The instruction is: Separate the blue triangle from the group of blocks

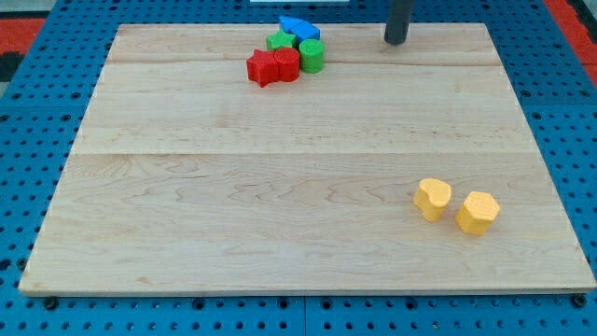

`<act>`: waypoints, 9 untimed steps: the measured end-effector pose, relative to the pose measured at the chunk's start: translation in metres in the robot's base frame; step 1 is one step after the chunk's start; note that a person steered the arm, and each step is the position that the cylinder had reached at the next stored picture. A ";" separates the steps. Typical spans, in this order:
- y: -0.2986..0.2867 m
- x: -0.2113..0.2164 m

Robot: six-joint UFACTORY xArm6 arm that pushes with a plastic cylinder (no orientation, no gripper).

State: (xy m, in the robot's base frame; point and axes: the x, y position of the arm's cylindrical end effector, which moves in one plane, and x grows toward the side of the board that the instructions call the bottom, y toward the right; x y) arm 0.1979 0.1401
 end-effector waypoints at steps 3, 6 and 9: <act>-0.020 -0.005; -0.148 -0.005; -0.193 0.019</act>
